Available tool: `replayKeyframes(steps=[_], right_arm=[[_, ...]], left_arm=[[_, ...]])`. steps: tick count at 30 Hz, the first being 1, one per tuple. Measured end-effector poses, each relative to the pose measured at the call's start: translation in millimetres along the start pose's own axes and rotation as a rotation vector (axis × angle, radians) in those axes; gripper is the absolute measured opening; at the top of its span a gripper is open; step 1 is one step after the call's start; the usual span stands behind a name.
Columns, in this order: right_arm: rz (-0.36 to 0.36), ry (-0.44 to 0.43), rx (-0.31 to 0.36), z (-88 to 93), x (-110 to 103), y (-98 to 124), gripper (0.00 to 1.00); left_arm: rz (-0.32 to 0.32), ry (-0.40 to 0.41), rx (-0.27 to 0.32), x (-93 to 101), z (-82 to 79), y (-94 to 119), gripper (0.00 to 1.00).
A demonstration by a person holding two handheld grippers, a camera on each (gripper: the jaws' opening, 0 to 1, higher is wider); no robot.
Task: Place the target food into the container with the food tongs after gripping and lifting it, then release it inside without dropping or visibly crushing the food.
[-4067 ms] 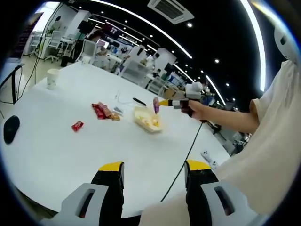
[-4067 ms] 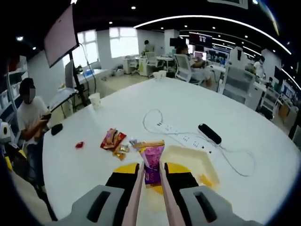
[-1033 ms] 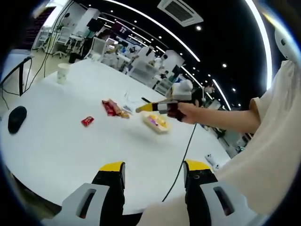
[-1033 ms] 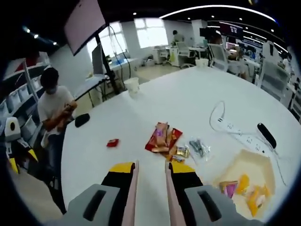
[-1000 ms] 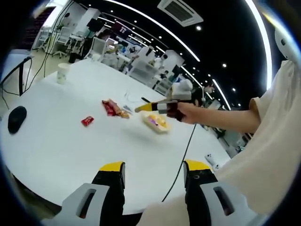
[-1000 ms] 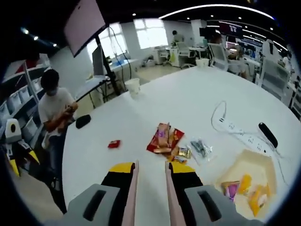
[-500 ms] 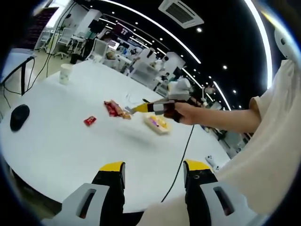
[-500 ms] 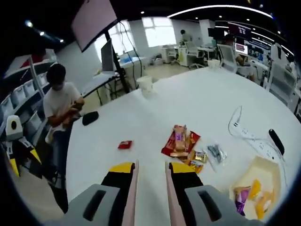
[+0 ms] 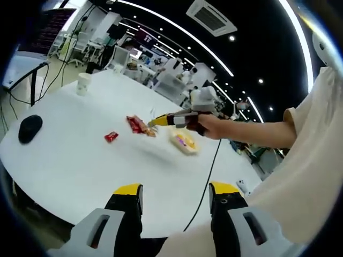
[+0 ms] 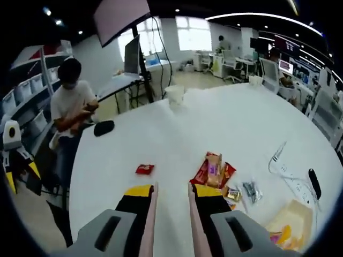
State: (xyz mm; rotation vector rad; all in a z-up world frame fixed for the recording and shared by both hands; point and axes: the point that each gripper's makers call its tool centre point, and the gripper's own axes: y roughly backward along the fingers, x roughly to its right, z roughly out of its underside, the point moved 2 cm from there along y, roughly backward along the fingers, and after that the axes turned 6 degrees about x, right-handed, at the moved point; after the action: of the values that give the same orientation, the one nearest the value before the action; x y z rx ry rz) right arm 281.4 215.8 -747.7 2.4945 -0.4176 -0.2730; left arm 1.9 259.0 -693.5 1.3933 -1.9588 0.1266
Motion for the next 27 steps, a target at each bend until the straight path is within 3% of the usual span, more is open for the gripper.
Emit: replayKeyframes(steps=[13,27], right_arm=[[-0.059,0.041,-0.011,-14.9,-44.8,-28.5,0.28],[-0.076,0.023,-0.037,-10.9,-49.4,-58.4,0.28]], left_arm=[[-0.026,0.032,0.025,-12.0,-1.7,5.0,0.49],[-0.05,0.051,0.032,-24.3,-1.9,14.8,0.49]])
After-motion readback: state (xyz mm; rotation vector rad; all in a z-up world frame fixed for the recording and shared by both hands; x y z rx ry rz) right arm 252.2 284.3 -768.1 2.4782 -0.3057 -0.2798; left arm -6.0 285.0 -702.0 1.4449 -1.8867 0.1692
